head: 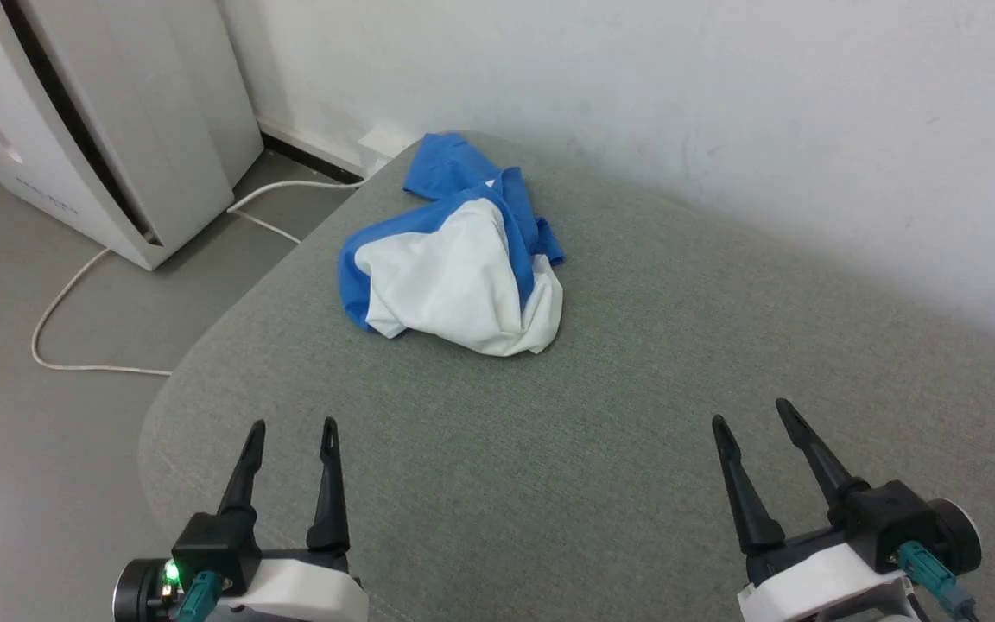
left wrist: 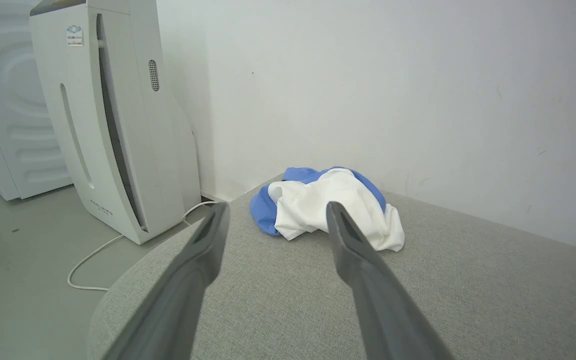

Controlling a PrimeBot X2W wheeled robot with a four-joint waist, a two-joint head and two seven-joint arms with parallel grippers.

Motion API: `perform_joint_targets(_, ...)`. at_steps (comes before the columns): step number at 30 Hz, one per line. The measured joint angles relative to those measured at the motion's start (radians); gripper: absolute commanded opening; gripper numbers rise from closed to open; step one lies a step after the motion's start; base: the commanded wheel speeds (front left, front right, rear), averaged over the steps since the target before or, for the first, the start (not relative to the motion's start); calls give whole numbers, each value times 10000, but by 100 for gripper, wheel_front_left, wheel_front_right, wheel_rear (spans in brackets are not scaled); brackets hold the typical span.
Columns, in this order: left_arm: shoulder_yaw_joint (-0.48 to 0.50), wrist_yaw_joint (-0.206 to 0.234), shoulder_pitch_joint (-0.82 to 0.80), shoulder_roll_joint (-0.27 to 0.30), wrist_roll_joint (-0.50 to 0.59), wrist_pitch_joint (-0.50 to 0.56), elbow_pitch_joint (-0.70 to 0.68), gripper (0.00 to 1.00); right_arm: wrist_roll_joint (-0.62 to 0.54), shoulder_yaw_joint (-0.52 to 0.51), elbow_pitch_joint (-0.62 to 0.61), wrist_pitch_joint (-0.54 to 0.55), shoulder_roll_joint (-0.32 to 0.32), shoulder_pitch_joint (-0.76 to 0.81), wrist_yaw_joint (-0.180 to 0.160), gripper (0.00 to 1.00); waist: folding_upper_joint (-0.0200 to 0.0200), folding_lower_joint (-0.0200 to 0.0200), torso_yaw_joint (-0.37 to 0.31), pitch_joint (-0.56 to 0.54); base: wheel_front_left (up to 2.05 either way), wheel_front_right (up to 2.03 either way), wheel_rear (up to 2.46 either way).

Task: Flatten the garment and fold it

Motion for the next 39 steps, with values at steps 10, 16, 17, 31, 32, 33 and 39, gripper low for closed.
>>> perform_joint_targets(10, -84, -426, -660, 71, -174, -2, 957, 100, -510, 92, -234, 0, 2, -290, -2, 100, 0, 0, -266, 666, 0, 0, 0)
perform_joint_targets(16, -4, -1055, -2959, 364, -690, 888, 2500, 100, -905, 274, -389, -2, -138, -539, 0, 100, 0, 1, -618, 1500, 0, 0, 0)
perform_joint_targets(17, 48, -1064, -3411, 460, -782, 1160, 2742, 100, -915, 318, -414, -2, -215, -608, -2, 100, 0, 1, -690, 1660, 0, 0, 0)
perform_joint_targets(31, -410, -1776, -8428, 3193, -2341, 4807, 5567, 100, -897, 458, -1093, -2, -757, -1681, -2, 100, 0, 3, -2183, 3926, 0, 0, 0)
perform_joint_targets(32, -631, -1776, -8620, 3421, -2625, 5068, 5716, 100, -895, 479, -1131, -2, -757, -1736, -2, 100, 0, 1, -2314, 4061, 0, 0, 0)
perform_joint_targets(33, -830, -1778, -8796, 3647, -2907, 5371, 5868, 100, -895, 495, -1158, -2, -748, -1796, -2, 100, 0, 1, -2443, 4194, 0, 0, 0)
perform_joint_targets(39, -1212, -1779, -9388, 4767, -4899, 7816, 6679, 100, -863, 621, -1221, -2, -688, -2161, -2, 100, 0, 1, -3229, 4899, 0, 0, 0)
